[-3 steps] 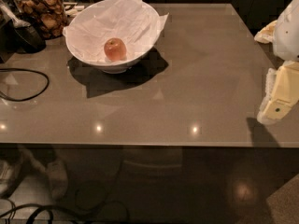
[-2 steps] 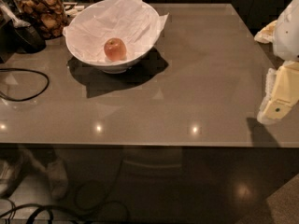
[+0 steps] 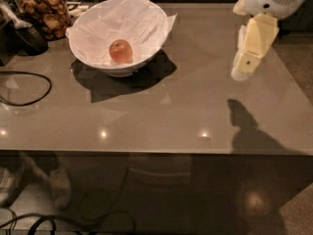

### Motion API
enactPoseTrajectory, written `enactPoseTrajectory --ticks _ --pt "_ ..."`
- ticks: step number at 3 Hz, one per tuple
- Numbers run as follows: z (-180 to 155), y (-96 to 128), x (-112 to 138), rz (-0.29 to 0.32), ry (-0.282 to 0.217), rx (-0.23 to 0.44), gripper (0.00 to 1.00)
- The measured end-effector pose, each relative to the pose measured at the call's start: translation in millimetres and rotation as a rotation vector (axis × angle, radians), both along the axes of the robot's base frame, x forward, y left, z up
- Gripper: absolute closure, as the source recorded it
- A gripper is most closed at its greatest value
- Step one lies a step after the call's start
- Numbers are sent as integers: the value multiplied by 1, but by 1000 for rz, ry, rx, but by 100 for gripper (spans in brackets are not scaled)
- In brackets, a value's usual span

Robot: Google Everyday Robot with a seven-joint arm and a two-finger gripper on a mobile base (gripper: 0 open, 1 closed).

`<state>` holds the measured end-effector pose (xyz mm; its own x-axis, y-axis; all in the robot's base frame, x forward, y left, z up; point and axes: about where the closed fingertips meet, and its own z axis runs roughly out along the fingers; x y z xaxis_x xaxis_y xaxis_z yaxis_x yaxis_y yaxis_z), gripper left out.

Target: Pick apple from white bowl

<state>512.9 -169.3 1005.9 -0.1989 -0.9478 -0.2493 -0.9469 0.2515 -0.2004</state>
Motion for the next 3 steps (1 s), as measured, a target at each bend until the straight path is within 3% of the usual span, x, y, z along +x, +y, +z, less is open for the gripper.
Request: enactPoseTrajectory --ticks 1,2,3 --pt "33 25 21 36 -91 41 0" --pt "34 27 26 32 -110 51 0" --pt "34 51 48 53 -136 104 0"
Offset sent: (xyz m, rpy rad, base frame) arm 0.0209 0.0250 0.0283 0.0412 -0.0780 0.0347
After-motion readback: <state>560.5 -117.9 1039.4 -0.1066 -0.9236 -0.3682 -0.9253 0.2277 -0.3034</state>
